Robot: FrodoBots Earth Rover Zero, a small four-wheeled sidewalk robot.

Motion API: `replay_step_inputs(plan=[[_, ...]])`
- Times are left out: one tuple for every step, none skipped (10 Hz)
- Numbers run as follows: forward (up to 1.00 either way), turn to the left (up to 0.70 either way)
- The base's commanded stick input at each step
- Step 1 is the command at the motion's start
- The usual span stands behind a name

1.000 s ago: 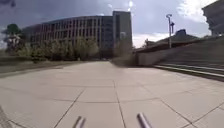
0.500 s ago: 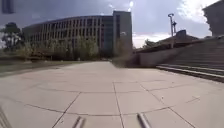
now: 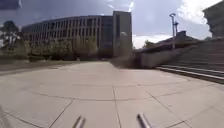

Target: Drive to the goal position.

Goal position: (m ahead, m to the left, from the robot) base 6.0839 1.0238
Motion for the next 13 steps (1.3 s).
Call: replay_step_inputs(plan=[[0.70, 0.00], [0.70, 0.00], [0.70, 0.00], [0.70, 0.00], [0.70, 0.00], [0.70, 0.00], [0.70, 0.00], [0.70, 0.00], [0.70, 0.00], [0.70, 0.00], [0.70, 0.00], [0.70, 0.00], [0.70, 0.00]])
